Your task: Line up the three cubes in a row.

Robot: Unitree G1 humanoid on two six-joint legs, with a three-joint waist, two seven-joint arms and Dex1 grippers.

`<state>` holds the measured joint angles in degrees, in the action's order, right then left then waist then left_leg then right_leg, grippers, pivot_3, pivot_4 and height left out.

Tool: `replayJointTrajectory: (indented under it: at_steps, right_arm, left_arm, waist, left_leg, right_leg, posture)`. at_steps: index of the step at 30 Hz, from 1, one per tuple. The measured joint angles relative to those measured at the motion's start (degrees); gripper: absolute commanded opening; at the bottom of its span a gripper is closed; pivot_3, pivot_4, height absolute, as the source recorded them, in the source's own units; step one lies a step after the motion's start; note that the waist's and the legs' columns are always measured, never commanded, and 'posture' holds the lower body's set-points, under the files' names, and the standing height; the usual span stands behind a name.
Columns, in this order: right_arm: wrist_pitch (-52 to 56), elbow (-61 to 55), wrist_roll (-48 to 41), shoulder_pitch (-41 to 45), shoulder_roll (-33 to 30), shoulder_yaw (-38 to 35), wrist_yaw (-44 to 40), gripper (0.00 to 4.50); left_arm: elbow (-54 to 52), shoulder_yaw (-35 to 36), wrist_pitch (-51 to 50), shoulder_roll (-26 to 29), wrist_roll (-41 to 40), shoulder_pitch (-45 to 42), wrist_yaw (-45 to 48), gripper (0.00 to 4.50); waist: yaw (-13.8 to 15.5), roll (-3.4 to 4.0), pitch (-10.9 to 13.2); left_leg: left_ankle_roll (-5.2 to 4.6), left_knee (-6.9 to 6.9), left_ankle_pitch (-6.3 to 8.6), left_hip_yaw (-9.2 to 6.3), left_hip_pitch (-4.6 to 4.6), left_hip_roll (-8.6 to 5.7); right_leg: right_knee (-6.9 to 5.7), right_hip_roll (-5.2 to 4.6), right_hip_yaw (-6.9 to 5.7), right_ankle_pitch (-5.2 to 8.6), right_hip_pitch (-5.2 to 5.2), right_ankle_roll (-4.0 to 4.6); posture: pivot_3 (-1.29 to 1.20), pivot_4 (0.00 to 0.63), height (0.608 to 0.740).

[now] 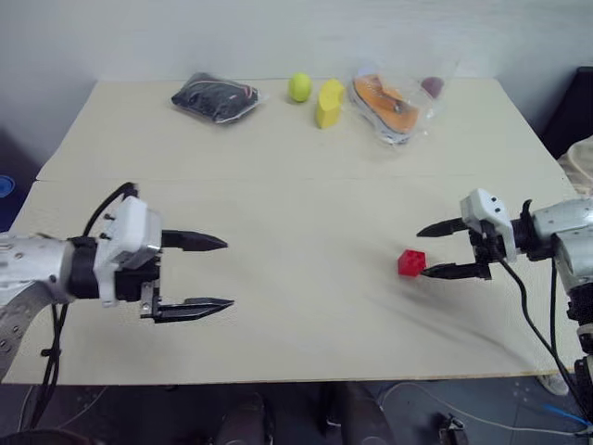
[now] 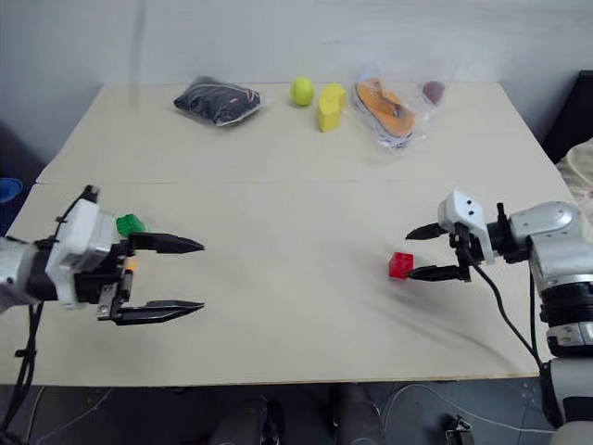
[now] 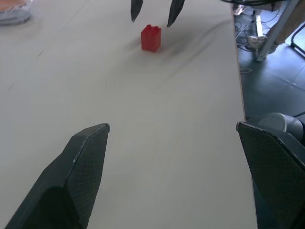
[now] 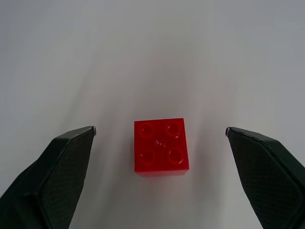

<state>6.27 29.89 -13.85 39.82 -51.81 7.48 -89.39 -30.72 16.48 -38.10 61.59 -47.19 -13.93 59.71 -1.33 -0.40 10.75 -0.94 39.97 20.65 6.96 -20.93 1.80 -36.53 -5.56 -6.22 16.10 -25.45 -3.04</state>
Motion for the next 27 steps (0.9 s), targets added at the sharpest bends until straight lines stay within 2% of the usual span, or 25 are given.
replayJointTrajectory:
  at_steps: [4, 7, 14, 17, 20, 22, 27]
  right_arm:
    - [-3.48, 3.07, 2.67, 0.01, 2.42, 1.56, 0.19, 4.50]
    - [-6.33, 5.66, 4.45, 0.04, 3.10, 1.87, 0.41, 3.90]
    - [-10.79, 8.79, 5.75, 0.33, 4.52, 1.87, 0.29, 1.52]
    - [-10.52, 7.53, 4.52, 0.27, 5.02, 1.86, 0.12, 1.51]
    - [-6.71, -2.37, -0.30, -1.78, 4.93, 3.24, 0.09, 1.51]
    - [-1.65, -13.17, -2.92, -4.30, 5.40, 3.65, 0.33, 1.51]
    - [10.53, -28.86, -2.01, -6.26, 8.55, 7.26, 7.14, 1.51]
  left_arm:
    - [0.22, -4.24, -0.30, -0.87, 0.09, -4.47, 0.26, 4.48]
    - [0.25, -5.82, -0.50, -1.40, 0.15, -5.55, 0.51, 4.50]
    - [0.28, -5.88, -0.62, -1.52, 0.16, -6.30, 1.49, 4.50]
    - [0.30, -5.93, -0.62, -1.54, 0.27, -6.41, 1.69, 4.50]
    - [0.28, -6.26, -0.62, -1.70, 0.42, -6.81, 1.74, 4.50]
    - [0.19, -6.41, -0.61, -1.98, 0.44, -6.92, 1.80, 4.50]
    - [0.04, -8.15, -0.13, -2.11, 1.63, -6.93, 2.10, 4.50]
  waist:
    - [-0.09, 0.01, 0.01]
    - [-0.12, 0.01, 0.01]
    - [-0.14, 0.01, 0.01]
    - [-0.14, 0.02, 0.01]
    - [-0.14, 0.03, 0.02]
    - [-0.08, 0.03, 0.02]
    - [0.01, 0.03, 0.02]
  left_leg:
    - [-0.01, 0.03, 0.00, 0.00, -0.03, -0.02]
    - [-0.01, 0.07, 0.00, -0.02, -0.04, 0.01]
    - [-0.01, 0.09, -0.01, -0.03, -0.05, 0.01]
    - [0.00, 0.10, -0.01, -0.04, -0.05, 0.01]
    - [0.01, 0.10, -0.02, -0.08, -0.04, 0.04]
    - [0.01, 0.10, -0.02, -0.09, -0.06, 0.04]
    - [0.01, 0.13, -0.02, -0.10, -0.07, 0.01]
  right_leg:
    - [-0.15, 0.02, 0.01, -0.01, -0.01, -0.02]
    - [-0.24, 0.05, 0.00, -0.01, -0.01, -0.01]
    - [-0.25, 0.06, 0.00, -0.01, -0.01, -0.02]
    - [-0.25, 0.06, 0.01, -0.01, -0.01, -0.01]
    - [-0.29, 0.07, 0.00, -0.01, -0.01, -0.02]
    - [-0.30, 0.06, -0.02, -0.01, -0.01, -0.02]
    - [-0.32, 0.05, -0.02, -0.01, -0.01, -0.01]
  posture:
    - [0.00, 0.150, 0.740]
    - [0.00, 0.150, 0.740]
    - [0.00, 0.150, 0.740]
    - [0.00, 0.150, 0.740]
    - [0.00, 0.150, 0.740]
    - [0.00, 0.150, 0.740]
    - [0.00, 0.150, 0.740]
